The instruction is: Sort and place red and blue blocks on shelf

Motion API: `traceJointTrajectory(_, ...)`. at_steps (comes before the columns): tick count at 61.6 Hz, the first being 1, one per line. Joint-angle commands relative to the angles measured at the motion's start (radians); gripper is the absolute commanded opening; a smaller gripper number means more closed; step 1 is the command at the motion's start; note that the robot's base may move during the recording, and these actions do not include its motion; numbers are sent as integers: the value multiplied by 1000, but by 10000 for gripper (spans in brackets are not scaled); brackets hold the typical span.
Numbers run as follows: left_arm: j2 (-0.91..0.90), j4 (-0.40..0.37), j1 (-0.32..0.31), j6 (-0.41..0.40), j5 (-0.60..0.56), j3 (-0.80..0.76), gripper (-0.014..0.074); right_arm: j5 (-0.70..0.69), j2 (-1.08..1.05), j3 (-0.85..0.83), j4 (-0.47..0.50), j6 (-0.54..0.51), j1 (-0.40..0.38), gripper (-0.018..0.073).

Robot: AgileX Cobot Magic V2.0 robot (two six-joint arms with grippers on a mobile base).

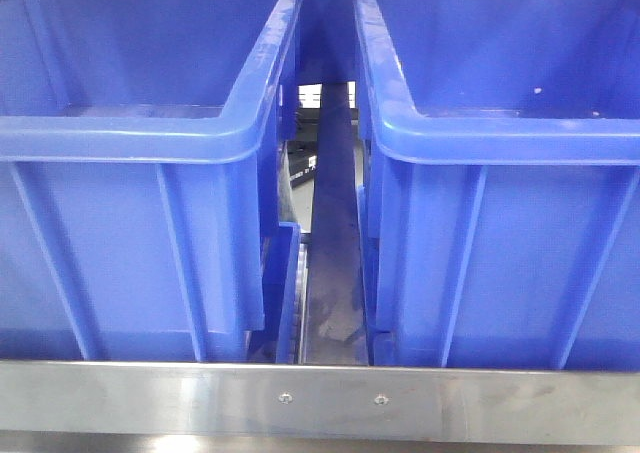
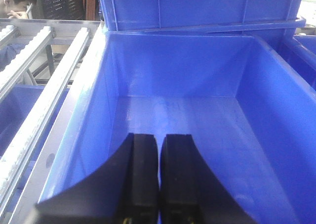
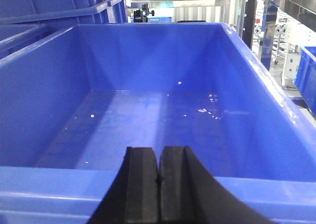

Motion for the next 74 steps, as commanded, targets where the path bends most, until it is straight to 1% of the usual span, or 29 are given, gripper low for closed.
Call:
traceJointTrajectory(1,8,-12,0,-1,-75,-32,124,-96,-20,-22,2,-35,-8,56)
traceJointTrajectory(6,8,-12,0,-1,-75,-32,124,-96,-20,-22,3,-69,-8,56)
traceJointTrajectory(21,8,-12,0,-1,-75,-32,124,-125,-20,-22,19,-69,-8,56)
traceJointTrajectory(71,8,-12,0,-1,-85,-23,125,-123,-20,-22,19,-69,-8,56)
traceJointTrajectory(74,8,7,0,9,-103,-5,124,-123,-20,-22,19,-69,-8,56)
